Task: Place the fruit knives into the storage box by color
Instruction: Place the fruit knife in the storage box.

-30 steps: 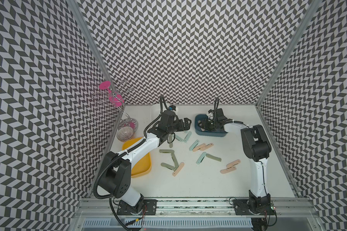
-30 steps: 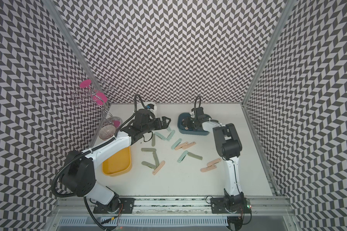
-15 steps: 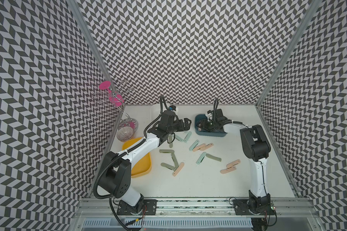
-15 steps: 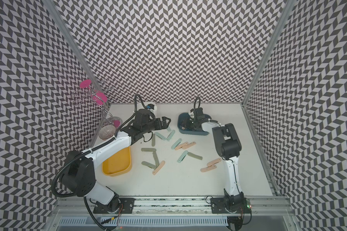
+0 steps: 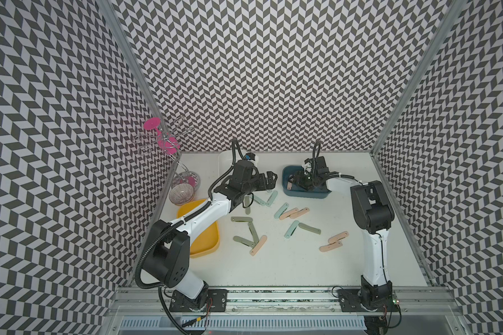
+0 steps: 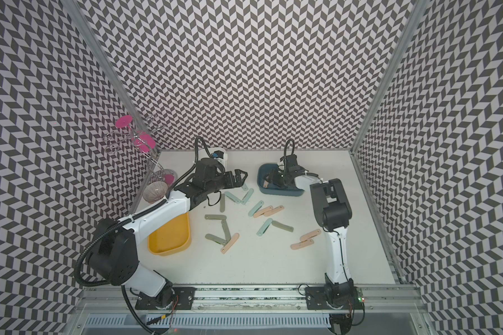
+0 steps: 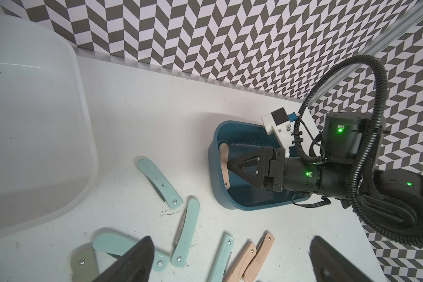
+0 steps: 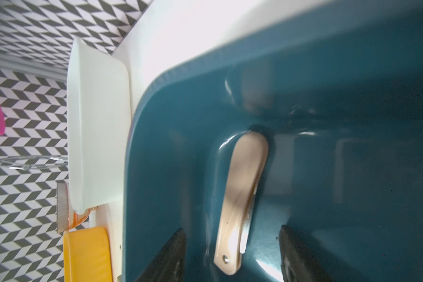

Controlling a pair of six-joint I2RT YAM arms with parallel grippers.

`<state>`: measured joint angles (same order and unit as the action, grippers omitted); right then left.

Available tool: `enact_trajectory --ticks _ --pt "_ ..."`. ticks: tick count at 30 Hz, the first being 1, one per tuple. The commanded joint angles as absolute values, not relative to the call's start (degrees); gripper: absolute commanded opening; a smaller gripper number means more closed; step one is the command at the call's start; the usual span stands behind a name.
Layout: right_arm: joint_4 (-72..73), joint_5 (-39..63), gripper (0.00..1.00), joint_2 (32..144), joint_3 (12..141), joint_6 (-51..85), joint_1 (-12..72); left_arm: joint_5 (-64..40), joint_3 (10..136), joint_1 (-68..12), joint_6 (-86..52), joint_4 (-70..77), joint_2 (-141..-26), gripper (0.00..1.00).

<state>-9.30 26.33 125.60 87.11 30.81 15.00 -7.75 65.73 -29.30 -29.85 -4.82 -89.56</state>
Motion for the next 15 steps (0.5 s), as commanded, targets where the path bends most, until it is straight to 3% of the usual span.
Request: enact_trajectory --ticks 1,15 --pt "-9.6 24.5 0.60 126.3 89.8 29.8 14.7 -7.1 66.4 -29.8 -29.6 -5.0 -87.5 1.00" --pt "-7.6 25.8 0.60 132.2 94.9 32.1 14.6 -6.7 67.1 -29.3 -28.7 -5.4 -88.2 1.00"
